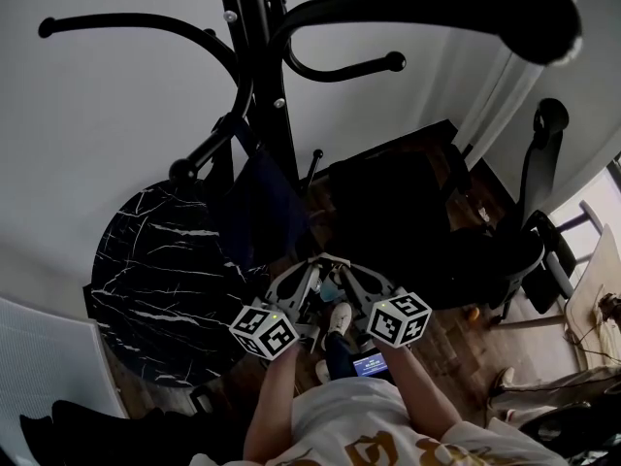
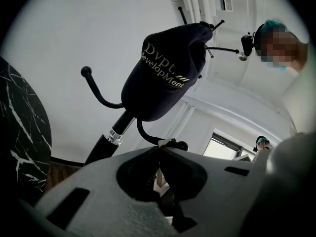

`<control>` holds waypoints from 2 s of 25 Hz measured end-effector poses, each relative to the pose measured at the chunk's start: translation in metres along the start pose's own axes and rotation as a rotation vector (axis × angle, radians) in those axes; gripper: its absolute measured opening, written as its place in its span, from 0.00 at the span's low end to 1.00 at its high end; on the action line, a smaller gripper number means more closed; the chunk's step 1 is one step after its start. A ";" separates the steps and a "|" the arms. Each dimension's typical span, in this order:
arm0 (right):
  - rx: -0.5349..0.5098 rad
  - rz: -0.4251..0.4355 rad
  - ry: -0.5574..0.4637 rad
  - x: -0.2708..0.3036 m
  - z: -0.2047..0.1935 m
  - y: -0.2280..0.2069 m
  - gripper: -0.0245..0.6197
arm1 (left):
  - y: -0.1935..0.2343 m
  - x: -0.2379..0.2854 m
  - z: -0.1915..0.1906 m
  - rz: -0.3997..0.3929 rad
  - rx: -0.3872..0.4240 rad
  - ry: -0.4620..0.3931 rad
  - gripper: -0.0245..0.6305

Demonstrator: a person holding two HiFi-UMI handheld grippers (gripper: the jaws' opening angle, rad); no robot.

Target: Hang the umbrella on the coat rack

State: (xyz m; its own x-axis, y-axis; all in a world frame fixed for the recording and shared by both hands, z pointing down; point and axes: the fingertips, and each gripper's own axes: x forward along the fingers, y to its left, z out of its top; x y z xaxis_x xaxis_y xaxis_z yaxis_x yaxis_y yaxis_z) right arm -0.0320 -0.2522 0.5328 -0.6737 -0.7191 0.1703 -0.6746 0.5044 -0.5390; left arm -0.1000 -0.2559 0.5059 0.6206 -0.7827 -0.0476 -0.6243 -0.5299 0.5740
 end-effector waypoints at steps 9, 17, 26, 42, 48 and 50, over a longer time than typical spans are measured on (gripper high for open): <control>0.010 0.000 0.019 0.003 -0.007 -0.004 0.05 | 0.003 0.000 -0.006 0.008 -0.012 0.008 0.07; 0.022 0.009 0.026 0.013 -0.006 -0.008 0.06 | 0.012 0.002 -0.005 0.027 -0.018 0.004 0.07; 0.013 0.015 0.047 0.027 -0.007 -0.012 0.05 | 0.025 0.006 -0.004 0.052 -0.029 -0.003 0.07; 0.011 0.014 0.078 0.048 -0.009 -0.023 0.05 | 0.043 0.017 -0.003 0.085 -0.031 0.003 0.07; -0.009 0.018 0.086 0.053 -0.008 -0.024 0.05 | 0.047 0.019 -0.002 0.095 -0.031 0.001 0.07; -0.012 0.018 0.088 0.055 -0.008 -0.025 0.05 | 0.048 0.020 -0.002 0.099 -0.031 -0.001 0.07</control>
State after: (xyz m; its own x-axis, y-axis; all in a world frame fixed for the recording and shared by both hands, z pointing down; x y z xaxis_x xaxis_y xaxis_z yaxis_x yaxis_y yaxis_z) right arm -0.0546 -0.3005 0.5616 -0.7093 -0.6654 0.2327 -0.6654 0.5231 -0.5325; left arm -0.1164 -0.2962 0.5336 0.5560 -0.8311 0.0100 -0.6678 -0.4396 0.6006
